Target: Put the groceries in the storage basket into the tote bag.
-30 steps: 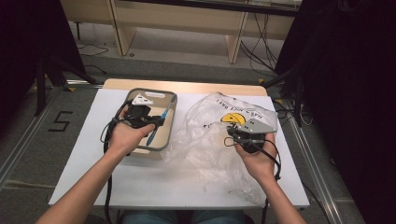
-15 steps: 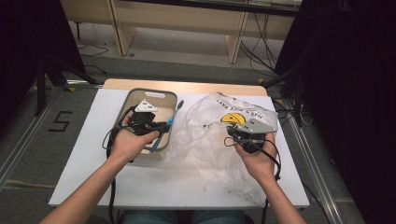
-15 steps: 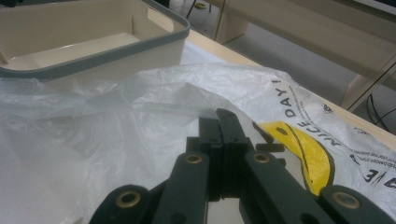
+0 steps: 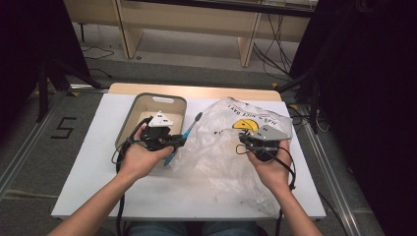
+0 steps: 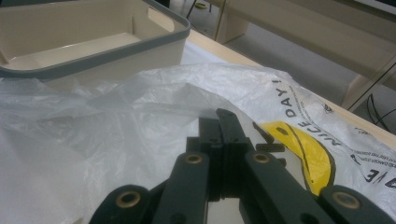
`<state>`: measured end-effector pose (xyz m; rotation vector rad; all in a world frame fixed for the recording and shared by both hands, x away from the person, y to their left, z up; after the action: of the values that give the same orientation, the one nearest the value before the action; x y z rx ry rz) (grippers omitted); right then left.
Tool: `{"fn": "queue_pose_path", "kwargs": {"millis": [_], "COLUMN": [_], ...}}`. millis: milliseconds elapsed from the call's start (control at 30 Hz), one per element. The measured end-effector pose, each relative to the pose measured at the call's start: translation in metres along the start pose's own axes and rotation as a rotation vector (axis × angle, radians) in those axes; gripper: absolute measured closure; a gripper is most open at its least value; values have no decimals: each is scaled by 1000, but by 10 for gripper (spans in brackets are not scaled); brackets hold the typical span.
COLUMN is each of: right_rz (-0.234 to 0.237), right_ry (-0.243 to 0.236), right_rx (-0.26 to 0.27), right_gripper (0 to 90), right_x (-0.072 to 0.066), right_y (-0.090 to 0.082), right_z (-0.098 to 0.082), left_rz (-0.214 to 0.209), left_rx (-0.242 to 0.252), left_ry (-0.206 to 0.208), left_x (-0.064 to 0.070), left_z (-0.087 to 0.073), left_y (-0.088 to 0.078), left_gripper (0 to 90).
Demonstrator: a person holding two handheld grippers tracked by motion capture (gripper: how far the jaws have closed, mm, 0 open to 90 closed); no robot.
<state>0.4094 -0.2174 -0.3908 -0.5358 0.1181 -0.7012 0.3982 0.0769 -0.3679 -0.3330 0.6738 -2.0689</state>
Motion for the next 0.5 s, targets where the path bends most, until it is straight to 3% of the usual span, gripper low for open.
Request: {"fn": "queue_pose_path", "kwargs": {"millis": [500], "right_rz": [4], "right_ry": [0], "right_rx": [2], "right_gripper": [900], "right_x": [0], "right_y": [1], "right_z": [0], "left_rz": [-40], "left_rx": [0], "left_ry": [41], "left_x": [21], "left_z": [-4], "left_y": [-1], "left_gripper": [788]}}
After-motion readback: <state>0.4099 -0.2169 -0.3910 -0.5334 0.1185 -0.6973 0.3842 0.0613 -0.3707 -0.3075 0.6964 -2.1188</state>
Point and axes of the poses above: each handheld gripper's, and its own axes: y roughly forward along the jaws, z roughly out of its top, x roughly to its right, the point moved 2 cm from there along y, roughly forward along the jaws, and after that the axes turned 13 degrees about z, right-handed, at the moved point
